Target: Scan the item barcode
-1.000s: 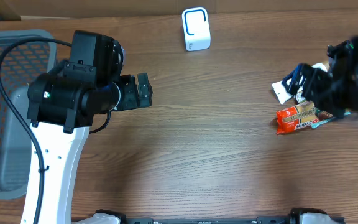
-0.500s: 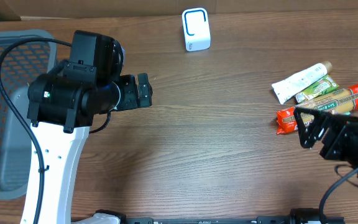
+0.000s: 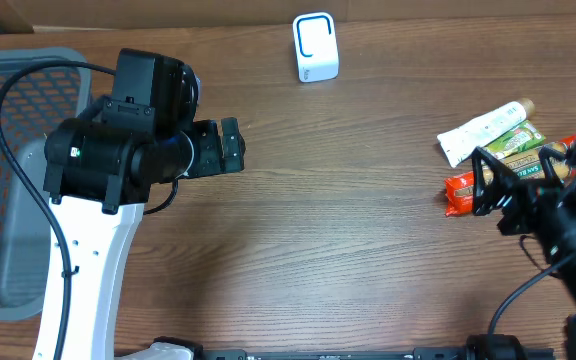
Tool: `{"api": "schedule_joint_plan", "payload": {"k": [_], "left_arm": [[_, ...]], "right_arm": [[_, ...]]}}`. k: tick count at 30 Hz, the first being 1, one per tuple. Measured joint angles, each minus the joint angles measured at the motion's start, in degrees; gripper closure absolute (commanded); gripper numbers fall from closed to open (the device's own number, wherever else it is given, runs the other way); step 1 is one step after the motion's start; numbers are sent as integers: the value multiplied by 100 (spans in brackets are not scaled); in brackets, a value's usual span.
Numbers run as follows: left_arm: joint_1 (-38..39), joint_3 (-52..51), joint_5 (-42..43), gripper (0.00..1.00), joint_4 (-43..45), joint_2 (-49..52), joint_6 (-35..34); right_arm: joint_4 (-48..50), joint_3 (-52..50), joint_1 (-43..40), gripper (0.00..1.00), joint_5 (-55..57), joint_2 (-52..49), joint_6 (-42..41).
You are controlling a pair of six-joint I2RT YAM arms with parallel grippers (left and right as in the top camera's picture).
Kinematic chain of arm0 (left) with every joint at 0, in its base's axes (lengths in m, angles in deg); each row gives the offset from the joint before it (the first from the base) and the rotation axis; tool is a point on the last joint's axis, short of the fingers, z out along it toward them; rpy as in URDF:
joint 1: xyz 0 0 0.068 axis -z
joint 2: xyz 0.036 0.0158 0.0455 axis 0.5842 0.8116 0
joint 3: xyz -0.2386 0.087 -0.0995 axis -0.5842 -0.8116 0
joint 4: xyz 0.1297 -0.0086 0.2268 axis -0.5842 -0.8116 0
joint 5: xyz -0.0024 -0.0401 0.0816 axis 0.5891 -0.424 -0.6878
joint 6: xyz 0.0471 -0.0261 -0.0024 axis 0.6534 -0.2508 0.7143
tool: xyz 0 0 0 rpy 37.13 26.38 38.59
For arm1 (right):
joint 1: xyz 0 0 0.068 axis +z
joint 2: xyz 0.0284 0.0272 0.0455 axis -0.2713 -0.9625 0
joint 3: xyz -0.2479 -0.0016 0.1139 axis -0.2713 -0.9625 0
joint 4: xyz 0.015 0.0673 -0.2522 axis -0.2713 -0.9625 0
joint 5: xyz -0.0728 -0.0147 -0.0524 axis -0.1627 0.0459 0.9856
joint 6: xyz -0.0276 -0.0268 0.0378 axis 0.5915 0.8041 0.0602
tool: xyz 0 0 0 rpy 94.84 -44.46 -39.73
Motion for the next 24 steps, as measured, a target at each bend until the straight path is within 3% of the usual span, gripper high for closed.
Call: {"api": "schedule_joint_plan", "payload": {"k": [6, 12, 24], "left_arm": [[0, 0, 4, 0, -2, 2, 0], [0, 0, 2, 0, 2, 2, 0], [0, 0, 2, 1, 0, 2, 0]], "right_arm": [[2063, -2446, 0, 0, 13, 1670, 96], [3689, -4395, 0, 0, -48, 2483, 101], [4422, -5899, 498, 0, -92, 3324, 103]]}}
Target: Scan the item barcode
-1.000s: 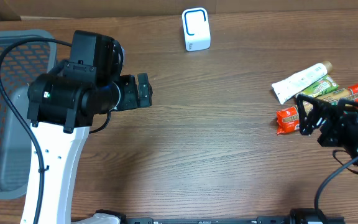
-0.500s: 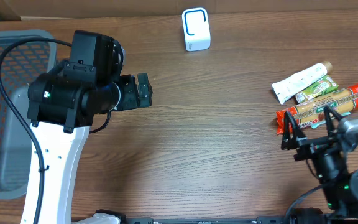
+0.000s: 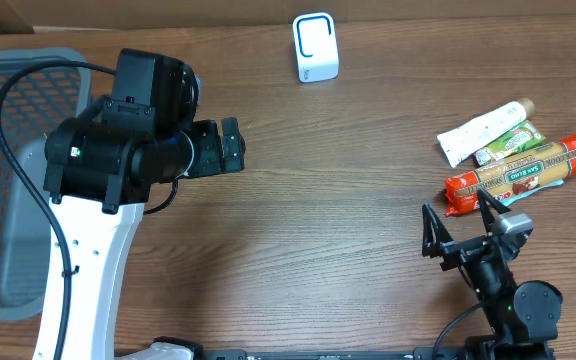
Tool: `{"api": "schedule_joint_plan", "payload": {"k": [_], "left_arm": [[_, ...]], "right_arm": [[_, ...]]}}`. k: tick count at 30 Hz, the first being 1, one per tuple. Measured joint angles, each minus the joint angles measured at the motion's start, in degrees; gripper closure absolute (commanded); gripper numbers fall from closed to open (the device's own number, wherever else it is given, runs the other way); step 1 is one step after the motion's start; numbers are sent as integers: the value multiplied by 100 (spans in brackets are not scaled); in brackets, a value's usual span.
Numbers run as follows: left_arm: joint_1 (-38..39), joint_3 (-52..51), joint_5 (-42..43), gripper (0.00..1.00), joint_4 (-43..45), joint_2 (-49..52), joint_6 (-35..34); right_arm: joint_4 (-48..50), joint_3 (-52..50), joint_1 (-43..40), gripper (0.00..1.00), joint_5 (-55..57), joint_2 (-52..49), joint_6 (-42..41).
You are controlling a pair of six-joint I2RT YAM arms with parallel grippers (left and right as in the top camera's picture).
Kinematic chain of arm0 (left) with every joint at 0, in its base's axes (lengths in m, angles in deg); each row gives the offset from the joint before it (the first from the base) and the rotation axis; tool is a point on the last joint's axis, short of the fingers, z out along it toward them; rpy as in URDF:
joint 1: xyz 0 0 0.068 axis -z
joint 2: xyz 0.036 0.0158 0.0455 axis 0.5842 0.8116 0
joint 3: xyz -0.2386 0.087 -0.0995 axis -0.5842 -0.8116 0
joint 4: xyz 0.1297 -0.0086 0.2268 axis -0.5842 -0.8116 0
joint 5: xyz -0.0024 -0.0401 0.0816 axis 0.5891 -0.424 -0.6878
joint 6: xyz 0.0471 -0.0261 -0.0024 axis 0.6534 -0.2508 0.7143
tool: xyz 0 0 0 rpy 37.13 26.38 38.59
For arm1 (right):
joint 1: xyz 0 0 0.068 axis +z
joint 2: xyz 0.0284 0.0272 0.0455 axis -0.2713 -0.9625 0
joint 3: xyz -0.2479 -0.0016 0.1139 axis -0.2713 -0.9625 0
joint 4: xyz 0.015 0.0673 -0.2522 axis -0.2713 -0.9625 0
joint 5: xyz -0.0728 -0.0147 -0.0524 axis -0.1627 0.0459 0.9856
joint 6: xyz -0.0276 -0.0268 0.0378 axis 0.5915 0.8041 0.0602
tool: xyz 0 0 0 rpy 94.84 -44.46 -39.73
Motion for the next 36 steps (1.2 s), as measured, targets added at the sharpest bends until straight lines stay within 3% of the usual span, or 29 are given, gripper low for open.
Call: {"api": "schedule_joint_plan", "payload": {"k": [10, 36], "left_arm": [[0, 0, 0, 0, 0, 0, 0], [0, 0, 0, 0, 2, 0, 0]], "right_arm": [[-256, -437, 227, 0, 0, 533, -2], [-284, -437, 240, 0, 0, 546, 0]]}}
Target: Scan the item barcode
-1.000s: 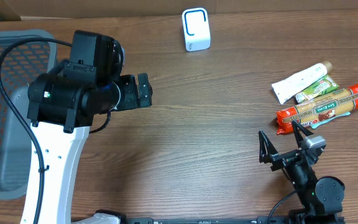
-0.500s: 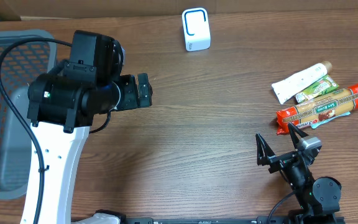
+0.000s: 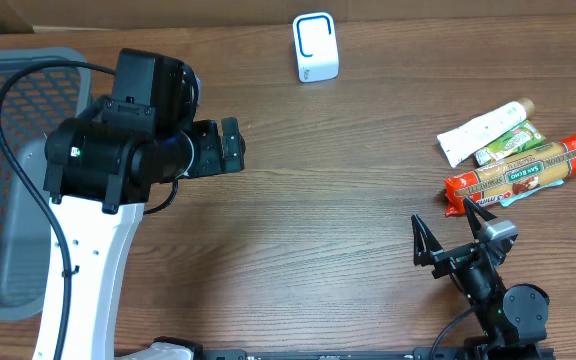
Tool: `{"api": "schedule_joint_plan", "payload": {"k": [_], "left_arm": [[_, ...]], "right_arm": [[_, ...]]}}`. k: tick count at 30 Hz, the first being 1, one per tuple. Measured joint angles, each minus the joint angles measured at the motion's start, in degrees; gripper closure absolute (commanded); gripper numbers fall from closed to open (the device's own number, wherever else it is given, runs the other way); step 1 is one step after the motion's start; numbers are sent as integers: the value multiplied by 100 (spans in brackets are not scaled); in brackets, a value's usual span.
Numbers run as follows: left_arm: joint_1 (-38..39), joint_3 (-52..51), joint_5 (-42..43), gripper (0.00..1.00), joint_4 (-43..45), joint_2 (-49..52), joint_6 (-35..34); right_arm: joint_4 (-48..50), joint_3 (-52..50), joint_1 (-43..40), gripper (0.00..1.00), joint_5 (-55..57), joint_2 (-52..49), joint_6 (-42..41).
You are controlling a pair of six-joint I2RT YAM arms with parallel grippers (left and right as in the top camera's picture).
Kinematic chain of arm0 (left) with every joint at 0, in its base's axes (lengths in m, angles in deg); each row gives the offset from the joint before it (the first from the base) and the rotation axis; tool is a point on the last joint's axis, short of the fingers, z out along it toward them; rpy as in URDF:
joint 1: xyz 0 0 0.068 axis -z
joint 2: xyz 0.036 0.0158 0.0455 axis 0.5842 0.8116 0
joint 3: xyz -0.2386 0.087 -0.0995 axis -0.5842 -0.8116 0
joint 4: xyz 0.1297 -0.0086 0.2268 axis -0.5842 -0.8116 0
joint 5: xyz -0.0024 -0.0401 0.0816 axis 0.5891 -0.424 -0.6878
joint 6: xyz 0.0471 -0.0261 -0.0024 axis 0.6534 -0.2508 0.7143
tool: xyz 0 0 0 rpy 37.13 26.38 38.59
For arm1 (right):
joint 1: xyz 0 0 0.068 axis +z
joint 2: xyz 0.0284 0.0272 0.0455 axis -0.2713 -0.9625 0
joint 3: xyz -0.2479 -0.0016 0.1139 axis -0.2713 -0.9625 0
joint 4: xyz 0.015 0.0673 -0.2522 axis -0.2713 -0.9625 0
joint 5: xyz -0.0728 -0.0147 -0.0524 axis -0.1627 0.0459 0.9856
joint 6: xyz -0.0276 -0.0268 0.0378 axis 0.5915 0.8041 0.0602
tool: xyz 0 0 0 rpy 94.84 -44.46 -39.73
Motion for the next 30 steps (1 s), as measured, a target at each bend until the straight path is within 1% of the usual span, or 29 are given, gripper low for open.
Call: {"api": "schedule_joint_plan", "payload": {"k": [17, 20, 23, 25, 27, 30], "left_arm": [[0, 0, 0, 0, 0, -17, 0], [-2, -17, 0, 1, 7, -149, 0], [-61, -254, -50, 0, 129, -527, 0], [-232, -599, -68, 0, 437, -909, 0], [-474, -1163, -61, 1, 1147, -1397, 2], [-780, -2457, -61, 0, 2586, -2288, 11]], "right_arm": [[-2, 0, 0, 0, 0, 0, 0], [-7, 0, 2, 0, 0, 0, -2], [-4, 0, 2, 0, 0, 0, -2], [-4, 0, 0, 0, 0, 0, 0], [-11, 0, 2, 0, 0, 0, 0], [-11, 0, 2, 0, 2, 0, 0]]}}
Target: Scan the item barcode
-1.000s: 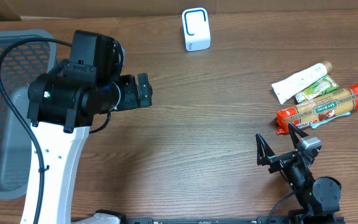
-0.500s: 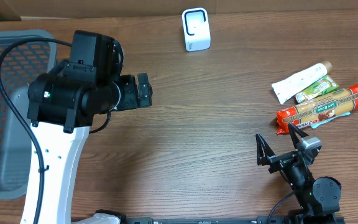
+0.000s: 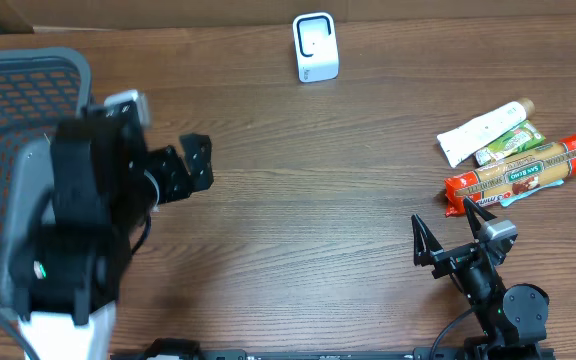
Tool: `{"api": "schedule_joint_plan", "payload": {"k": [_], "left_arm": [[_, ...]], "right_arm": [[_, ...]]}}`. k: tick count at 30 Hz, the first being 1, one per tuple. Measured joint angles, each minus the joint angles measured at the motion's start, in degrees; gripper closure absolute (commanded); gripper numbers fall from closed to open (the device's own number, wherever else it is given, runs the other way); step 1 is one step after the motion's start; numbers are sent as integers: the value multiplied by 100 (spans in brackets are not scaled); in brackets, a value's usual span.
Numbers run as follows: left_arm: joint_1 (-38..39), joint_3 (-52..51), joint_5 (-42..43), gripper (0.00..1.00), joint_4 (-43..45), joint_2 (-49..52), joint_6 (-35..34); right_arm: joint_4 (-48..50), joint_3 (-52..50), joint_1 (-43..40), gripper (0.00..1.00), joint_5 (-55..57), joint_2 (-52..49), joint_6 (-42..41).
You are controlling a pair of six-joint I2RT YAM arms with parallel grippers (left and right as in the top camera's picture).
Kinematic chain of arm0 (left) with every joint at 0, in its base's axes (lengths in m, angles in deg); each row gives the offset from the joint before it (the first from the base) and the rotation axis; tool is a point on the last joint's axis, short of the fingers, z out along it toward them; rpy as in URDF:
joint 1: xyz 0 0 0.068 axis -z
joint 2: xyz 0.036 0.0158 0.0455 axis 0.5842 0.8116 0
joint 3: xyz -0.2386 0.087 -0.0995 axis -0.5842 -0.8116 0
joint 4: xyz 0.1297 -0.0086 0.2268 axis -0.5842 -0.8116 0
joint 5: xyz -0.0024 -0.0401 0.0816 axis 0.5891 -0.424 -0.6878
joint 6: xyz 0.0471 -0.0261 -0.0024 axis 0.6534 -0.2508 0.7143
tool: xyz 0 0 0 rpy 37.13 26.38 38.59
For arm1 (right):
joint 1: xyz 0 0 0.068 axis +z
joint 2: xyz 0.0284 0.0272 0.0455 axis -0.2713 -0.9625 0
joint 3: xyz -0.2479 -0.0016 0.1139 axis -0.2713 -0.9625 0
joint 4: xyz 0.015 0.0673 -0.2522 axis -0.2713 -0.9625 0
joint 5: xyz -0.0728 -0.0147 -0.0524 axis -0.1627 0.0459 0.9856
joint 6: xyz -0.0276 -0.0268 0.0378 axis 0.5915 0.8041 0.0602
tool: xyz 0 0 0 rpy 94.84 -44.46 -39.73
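Three packaged items lie at the right edge: a long red biscuit pack (image 3: 519, 174), a white tube (image 3: 484, 130) and a small green pack (image 3: 508, 141) between them. The white barcode scanner (image 3: 315, 46) stands at the far middle of the table. My right gripper (image 3: 446, 236) is open, its fingers pointing away from me, just below and left of the red pack, holding nothing. My left gripper (image 3: 190, 168) is at the left, blurred by motion, fingers apart and empty, far from the items.
A grey mesh basket (image 3: 8, 130) sits at the left edge, partly under the left arm. A cardboard wall runs along the far edge of the wooden table (image 3: 318, 200).
The left arm has swung: its gripper now sits lower and further left, and its body is blurred. The right gripper and the items have not moved.
At first my right gripper was over the red pack at the right edge. It then stood open near the front edge, clear of the items, shifted slightly left, and has stayed there. The left arm held still until now.
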Motion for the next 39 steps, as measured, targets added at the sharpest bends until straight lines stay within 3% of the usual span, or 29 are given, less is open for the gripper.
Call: {"api": "schedule_joint_plan", "payload": {"k": [8, 14, 21, 25, 31, 39], "left_arm": [[-417, -3705, 195, 1, 3508, -2457, 319], [-726, -5705, 271, 0, 4900, -4013, 612], [-723, -7278, 310, 1, 6380, -5128, 1062], [-723, -7713, 326, 0, 6533, -5497, 1239], [-723, -7914, 323, 1, 5519, -5834, 1325], [-723, -7923, 321, 0, 5434, -5842, 1344]], "right_arm": [[-7, -2, 0, 0, 0, 4, -2], [-4, -2, -2, 0, -2, 4, 0], [-4, 0, 0, 0, -2, 4, -2], [-7, 0, 0, 0, -2, 4, -2], [-7, 0, 0, 0, 0, 4, -2], [-4, -2, 0, 0, 0, 4, 0]]}}
